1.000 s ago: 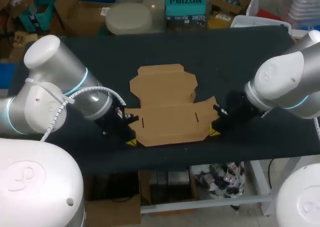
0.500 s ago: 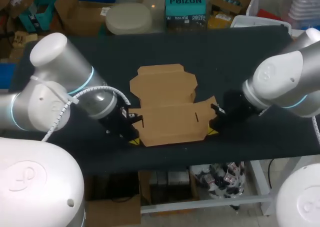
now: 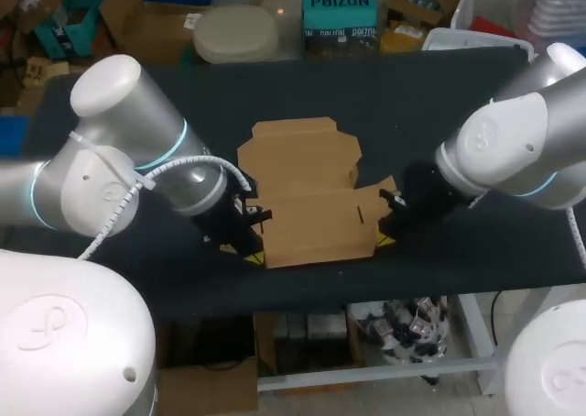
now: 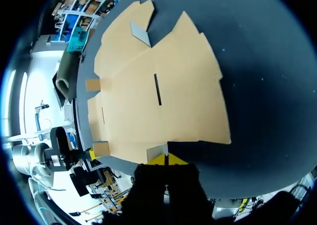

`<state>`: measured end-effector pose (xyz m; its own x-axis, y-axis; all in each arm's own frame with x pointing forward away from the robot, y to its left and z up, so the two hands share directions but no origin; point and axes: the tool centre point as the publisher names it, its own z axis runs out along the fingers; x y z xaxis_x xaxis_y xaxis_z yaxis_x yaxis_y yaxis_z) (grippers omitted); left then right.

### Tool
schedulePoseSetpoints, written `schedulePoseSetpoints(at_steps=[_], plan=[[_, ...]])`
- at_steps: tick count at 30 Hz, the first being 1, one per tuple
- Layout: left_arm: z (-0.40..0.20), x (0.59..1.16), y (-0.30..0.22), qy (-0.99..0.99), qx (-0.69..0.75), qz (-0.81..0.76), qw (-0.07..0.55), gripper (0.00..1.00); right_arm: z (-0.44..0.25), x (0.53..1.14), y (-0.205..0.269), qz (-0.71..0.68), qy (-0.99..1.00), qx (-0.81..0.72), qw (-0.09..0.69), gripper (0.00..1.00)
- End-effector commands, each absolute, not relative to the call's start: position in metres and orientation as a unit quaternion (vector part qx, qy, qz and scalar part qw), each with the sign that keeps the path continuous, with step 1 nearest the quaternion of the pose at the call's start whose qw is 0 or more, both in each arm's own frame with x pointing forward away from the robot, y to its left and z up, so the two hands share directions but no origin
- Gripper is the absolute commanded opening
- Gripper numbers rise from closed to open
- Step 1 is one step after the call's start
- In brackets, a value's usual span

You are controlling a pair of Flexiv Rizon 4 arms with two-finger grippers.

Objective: Assemble the packaging by folding the flat box into shape, placing the metal phone stand inside, and closing the box properly

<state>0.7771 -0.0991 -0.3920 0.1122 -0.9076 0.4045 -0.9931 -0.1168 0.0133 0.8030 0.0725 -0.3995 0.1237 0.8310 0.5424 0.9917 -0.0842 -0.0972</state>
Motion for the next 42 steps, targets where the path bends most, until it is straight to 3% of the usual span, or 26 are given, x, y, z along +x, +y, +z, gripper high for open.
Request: schedulePoseSetpoints(at_steps=[1,42], plan=[[-0.394,0.781,-0.108,-0.651,0.736,0.133,0.128,0.00,-0.398,0.803,0.076,-0.172,-0.639,-0.717,0.220,0.00],[-0.397,0.776,-0.131,-0.661,0.730,0.137,0.106,0.00,-0.413,0.795,0.093,-0.133,-0.659,-0.712,0.202,0.00]])
